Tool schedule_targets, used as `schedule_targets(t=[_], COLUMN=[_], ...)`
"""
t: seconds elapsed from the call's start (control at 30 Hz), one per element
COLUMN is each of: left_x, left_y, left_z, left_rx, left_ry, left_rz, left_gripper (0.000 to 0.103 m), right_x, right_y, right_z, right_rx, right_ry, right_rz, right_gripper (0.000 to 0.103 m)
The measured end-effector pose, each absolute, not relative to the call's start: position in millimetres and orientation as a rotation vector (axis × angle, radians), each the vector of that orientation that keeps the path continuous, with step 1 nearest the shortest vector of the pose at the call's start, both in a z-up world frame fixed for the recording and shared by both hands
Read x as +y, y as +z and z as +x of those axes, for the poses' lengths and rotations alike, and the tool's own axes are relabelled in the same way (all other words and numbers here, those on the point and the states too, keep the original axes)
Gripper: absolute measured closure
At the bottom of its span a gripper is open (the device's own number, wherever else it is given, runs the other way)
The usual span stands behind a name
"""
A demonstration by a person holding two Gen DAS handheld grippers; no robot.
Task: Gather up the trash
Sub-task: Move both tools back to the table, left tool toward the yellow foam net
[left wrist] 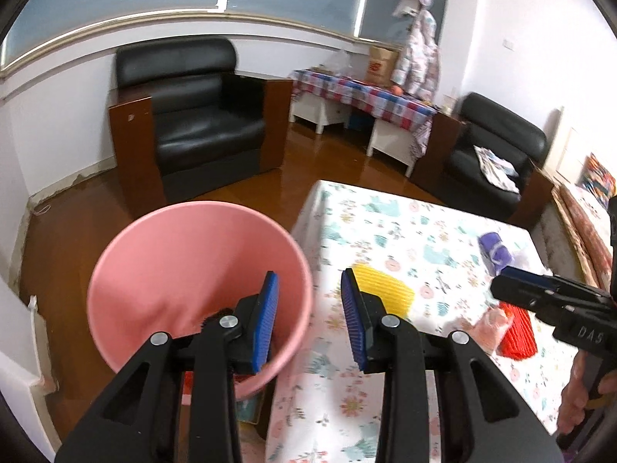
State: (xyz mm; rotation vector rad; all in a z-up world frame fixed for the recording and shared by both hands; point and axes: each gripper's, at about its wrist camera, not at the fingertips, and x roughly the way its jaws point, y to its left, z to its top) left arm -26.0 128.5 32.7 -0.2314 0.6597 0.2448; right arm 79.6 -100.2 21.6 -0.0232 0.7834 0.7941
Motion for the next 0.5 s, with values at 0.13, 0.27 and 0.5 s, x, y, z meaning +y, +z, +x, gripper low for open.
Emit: schedule_targets(t=[0.13,0.27,0.5], left_x=[112,96,85], left_y=[27,19,-4], left_z=[-18,-7,20], left_rx=[0.685,0.732,0.848], left_ry=[0.192,0.131,0.066], left_rz=[-0.212,-0.202,-0.293], left_gripper=[0.069,0.069,0.069], right_x=[-142,-177,-205], right_y=[12,-4,-20], right_z=[82,86,86], right_rx=[0.805,0.842,0.859], right_ry=[0.711,0.637,0.578], right_rz=[0.014,0.051,0.095], right_gripper=[0.067,0.067,0.067])
